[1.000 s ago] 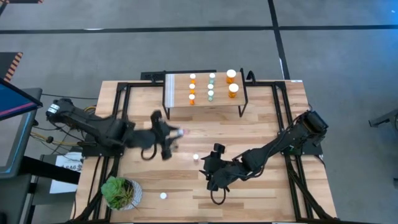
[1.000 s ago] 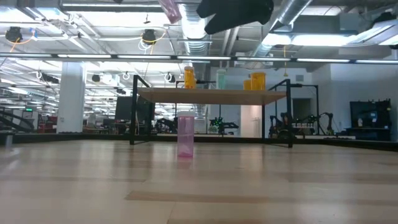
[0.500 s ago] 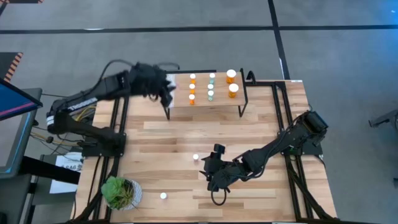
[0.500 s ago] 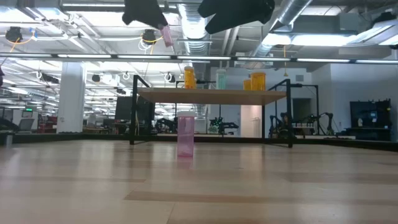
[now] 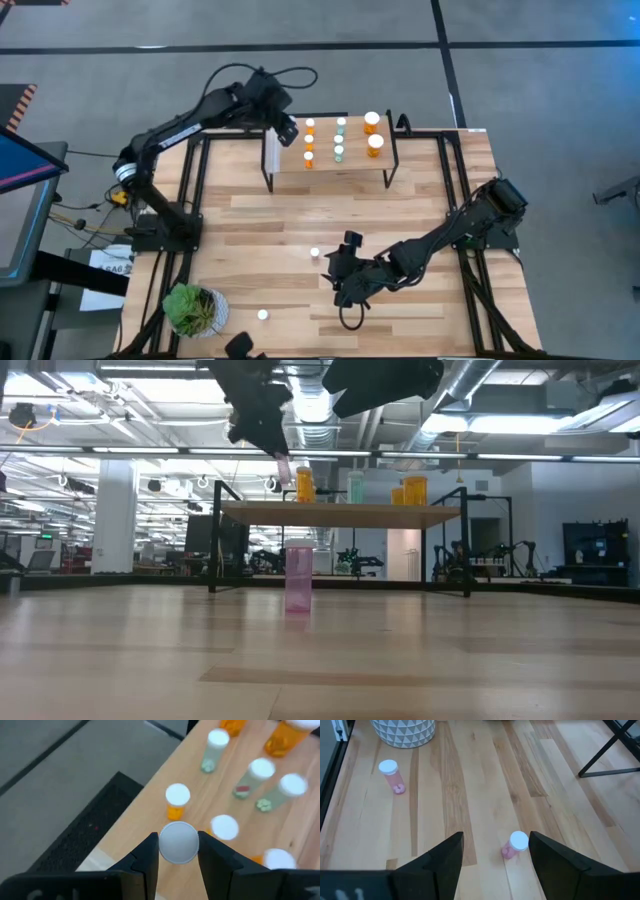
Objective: Pick and place medicine bottles onto shelf by color
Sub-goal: Put the top right small pink pill bottle on the shelf
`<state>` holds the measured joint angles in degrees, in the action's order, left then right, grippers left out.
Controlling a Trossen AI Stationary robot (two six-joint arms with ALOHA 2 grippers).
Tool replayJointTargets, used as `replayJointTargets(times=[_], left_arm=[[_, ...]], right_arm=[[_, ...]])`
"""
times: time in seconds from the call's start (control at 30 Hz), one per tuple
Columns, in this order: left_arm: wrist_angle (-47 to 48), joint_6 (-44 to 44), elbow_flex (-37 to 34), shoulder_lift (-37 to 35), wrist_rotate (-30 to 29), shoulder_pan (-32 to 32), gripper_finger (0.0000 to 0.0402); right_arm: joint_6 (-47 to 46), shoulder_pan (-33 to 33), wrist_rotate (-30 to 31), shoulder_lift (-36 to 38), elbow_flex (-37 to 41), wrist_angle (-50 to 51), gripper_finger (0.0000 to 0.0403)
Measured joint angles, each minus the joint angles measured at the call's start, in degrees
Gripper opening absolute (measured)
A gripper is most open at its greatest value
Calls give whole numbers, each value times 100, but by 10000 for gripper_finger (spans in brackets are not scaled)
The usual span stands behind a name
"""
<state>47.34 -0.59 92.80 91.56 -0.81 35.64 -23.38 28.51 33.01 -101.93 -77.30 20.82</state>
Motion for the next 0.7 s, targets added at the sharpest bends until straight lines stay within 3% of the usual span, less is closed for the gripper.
replayJointTargets(times=[0.3,0.7], left_arm=[[226,191,-3,484,-235,278,99],[16,195,-291,510,-288,378,100]], right_arm=[[-13,2,0,0,0,17,249],[-18,4,2,0,0,-4,249]])
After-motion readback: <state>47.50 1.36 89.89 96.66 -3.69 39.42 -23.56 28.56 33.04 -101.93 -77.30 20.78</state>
